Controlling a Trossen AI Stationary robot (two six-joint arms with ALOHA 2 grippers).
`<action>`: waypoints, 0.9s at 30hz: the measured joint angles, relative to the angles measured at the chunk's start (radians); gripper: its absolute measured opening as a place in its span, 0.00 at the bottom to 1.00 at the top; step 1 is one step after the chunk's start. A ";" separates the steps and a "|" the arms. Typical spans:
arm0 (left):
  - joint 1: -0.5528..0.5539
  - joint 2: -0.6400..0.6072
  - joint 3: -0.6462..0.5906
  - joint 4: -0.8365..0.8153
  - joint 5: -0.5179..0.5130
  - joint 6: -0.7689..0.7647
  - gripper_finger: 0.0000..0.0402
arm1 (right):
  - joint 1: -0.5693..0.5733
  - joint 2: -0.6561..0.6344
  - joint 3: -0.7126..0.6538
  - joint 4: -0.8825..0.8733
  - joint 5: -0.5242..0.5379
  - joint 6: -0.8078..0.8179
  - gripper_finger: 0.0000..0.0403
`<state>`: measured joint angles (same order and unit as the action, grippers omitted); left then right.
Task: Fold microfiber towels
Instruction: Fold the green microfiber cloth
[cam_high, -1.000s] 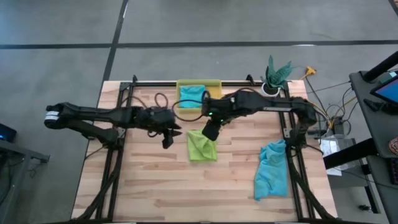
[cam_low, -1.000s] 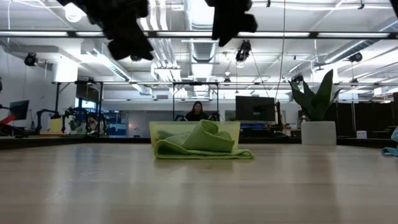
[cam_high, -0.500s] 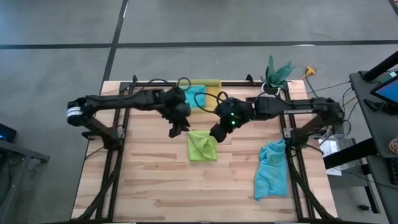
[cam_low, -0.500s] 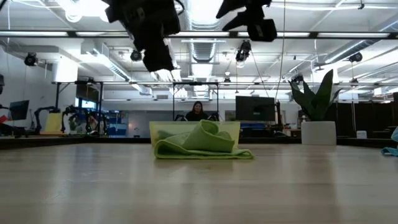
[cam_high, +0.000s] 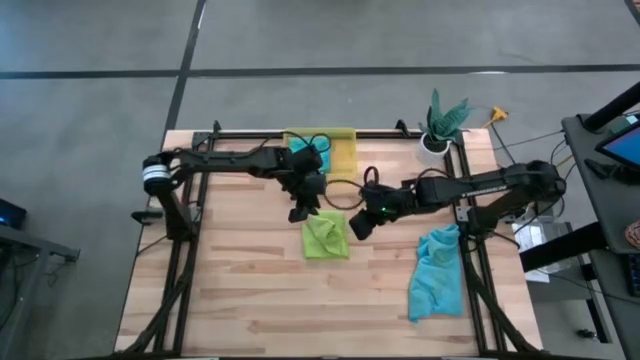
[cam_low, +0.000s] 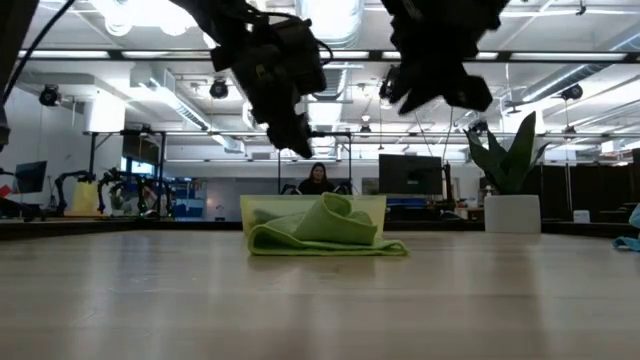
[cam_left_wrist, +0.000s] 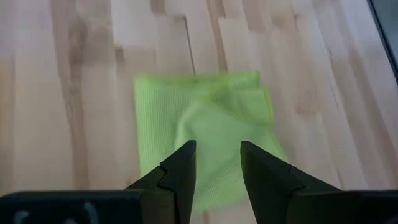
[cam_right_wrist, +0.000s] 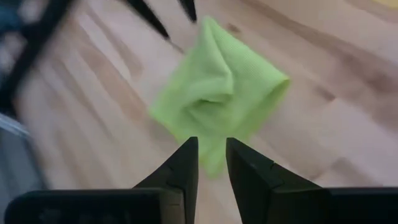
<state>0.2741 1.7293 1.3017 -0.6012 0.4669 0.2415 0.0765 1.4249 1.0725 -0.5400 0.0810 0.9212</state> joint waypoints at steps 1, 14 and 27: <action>0.000 0.011 0.014 0.005 0.000 0.000 0.28 | 0.000 0.007 -0.014 -0.001 -0.001 -0.057 0.19; -0.007 0.166 0.080 -0.009 0.033 -0.103 0.28 | 0.000 0.016 -0.180 0.322 -0.081 -0.165 0.19; -0.025 0.188 0.080 0.065 0.008 0.087 0.28 | 0.014 0.018 -0.274 0.358 -0.175 -0.057 0.19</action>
<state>0.2493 1.9171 1.3815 -0.5359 0.4750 0.3283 0.0905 1.4429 0.7986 -0.1821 -0.0942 0.8646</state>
